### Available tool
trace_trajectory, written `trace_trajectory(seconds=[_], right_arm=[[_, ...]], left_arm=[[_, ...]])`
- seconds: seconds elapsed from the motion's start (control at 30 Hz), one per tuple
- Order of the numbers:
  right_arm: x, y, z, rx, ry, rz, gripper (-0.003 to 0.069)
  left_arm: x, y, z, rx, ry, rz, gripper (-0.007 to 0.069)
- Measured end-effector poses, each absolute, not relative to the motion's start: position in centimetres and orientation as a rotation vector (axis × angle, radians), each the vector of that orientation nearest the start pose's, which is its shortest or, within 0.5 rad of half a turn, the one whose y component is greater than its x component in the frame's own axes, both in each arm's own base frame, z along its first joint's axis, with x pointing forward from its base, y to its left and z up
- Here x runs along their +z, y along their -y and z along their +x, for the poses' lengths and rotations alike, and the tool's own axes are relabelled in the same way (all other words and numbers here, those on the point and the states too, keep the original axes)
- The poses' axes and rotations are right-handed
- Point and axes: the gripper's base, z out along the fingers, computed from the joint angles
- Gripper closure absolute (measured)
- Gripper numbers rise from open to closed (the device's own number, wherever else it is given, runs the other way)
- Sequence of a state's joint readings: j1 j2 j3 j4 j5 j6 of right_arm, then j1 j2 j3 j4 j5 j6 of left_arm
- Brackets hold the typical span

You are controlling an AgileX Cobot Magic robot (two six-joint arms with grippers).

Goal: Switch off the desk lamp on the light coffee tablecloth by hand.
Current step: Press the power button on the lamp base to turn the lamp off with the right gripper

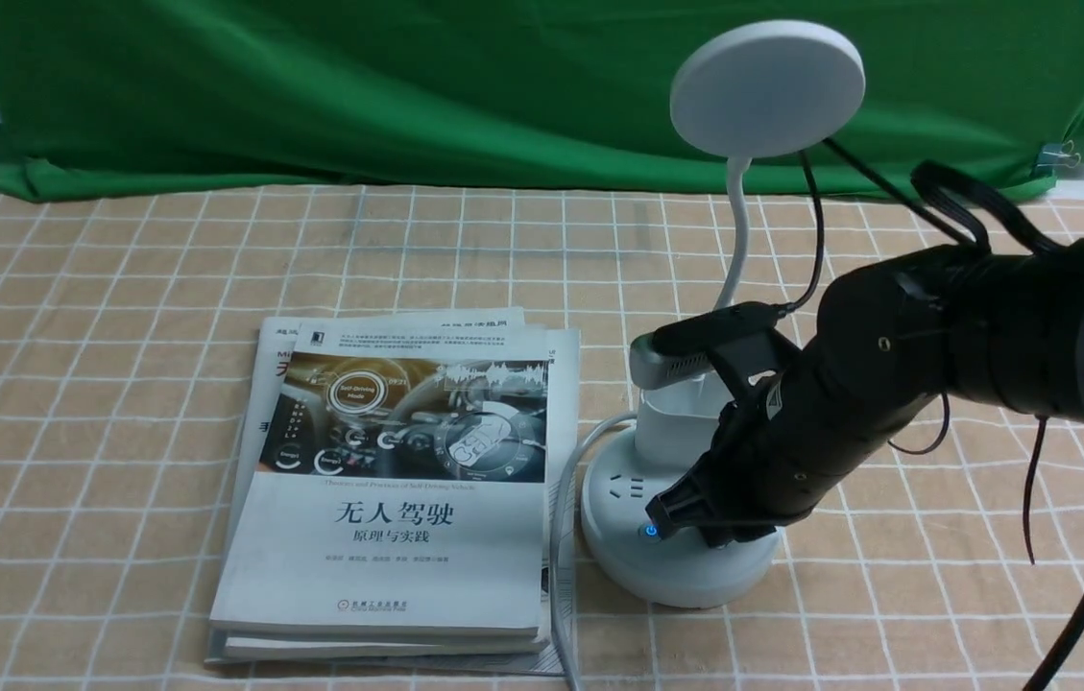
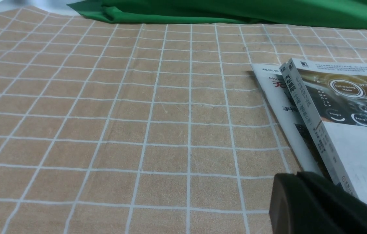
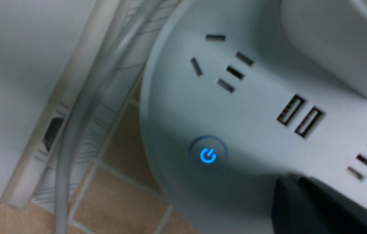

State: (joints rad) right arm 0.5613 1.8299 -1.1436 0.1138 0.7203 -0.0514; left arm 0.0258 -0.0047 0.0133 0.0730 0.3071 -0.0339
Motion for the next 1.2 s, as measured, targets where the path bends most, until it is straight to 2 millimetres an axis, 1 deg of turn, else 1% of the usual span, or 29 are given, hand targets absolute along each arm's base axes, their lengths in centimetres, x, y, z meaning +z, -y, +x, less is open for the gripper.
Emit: trace_trajectory(seconds=[0.23,0.33,0.4,0.6,0.63,0.67,0.87,1.03,1.1,1.17,1.2], right_arm=[[18.5,-19.1,29.1,0.227,-2.777,-0.762,0.062],[19.7,-19.0,28.8,0.241,-2.745,-0.752,0.062],[20.0,-18.9,28.8,0.244,-2.738,-0.751,0.062],[18.9,-19.1,28.9,0.235,-2.769,-0.758,0.062],[18.0,-19.2,29.1,0.227,-2.795,-0.763,0.062],[17.8,-19.3,29.2,0.227,-2.8,-0.762,0.062],[17.5,-19.4,29.3,0.222,-2.813,-0.767,0.0619],[18.3,-19.2,29.1,0.232,-2.787,-0.76,0.0618],[18.9,-19.1,28.9,0.237,-2.773,-0.757,0.0618],[19.9,-19.0,28.7,0.247,-2.744,-0.752,0.0618],[20.1,-18.9,28.7,0.248,-2.74,-0.751,0.0618]], left_arm=[[18.1,-0.3,5.4,0.064,-1.799,-0.007,0.062],[18.1,-0.3,5.4,0.064,-1.799,-0.007,0.062],[18.1,-0.3,5.4,0.064,-1.799,-0.007,0.062],[18.1,-0.3,5.4,0.064,-1.799,-0.007,0.062],[18.1,-0.3,5.4,0.064,-1.799,-0.007,0.062],[18.1,-0.3,5.4,0.064,-1.799,-0.007,0.062],[18.1,-0.3,5.4,0.064,-1.799,-0.007,0.062],[18.1,-0.3,5.4,0.063,-1.799,-0.008,0.062],[18.1,-0.3,5.4,0.063,-1.799,-0.008,0.062],[18.1,-0.3,5.4,0.063,-1.799,-0.008,0.062],[18.1,-0.3,5.4,0.063,-1.799,-0.008,0.062]])
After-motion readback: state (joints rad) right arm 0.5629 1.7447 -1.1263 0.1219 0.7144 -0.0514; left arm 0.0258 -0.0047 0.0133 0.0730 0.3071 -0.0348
